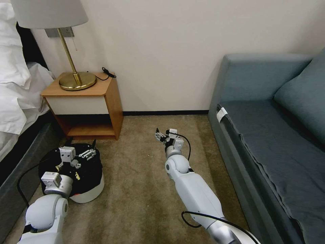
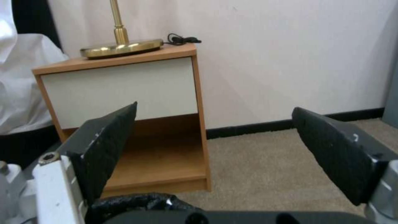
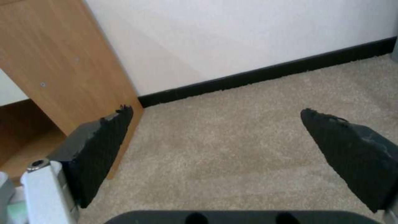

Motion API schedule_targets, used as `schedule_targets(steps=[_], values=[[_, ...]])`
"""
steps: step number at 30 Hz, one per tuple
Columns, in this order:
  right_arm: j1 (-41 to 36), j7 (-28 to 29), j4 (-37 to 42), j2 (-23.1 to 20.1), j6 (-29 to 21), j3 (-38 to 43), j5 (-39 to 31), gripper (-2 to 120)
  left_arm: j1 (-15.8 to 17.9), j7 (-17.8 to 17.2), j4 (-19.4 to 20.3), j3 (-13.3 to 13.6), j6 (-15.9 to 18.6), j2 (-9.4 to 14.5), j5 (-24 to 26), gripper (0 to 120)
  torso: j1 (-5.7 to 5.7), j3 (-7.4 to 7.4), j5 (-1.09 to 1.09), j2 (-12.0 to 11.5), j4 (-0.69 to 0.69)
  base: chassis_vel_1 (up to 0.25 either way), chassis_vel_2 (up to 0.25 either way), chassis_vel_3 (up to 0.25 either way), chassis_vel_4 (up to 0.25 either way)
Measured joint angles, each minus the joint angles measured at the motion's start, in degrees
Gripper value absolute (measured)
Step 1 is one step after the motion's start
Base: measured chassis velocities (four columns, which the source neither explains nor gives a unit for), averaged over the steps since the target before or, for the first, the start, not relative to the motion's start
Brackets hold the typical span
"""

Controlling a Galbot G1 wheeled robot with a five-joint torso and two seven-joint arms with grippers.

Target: Pick up the trash bin, then pick up the garbage on the floor and place it into the trash bin.

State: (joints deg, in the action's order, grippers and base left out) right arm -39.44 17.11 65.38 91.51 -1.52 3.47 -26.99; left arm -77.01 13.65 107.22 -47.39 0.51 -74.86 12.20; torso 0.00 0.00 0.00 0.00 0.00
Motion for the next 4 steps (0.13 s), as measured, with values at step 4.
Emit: schedule_targets(steps=[4], values=[[0.0, 0.0, 0.0, 0.0, 0.0, 0.0, 0.0, 100, 0.0, 0.0, 0.0, 0.0, 0.0, 0.0, 0.0, 100, 0.0, 0.0, 0.0, 0.0, 0.0, 0.0, 0.0, 0.0, 0.0]])
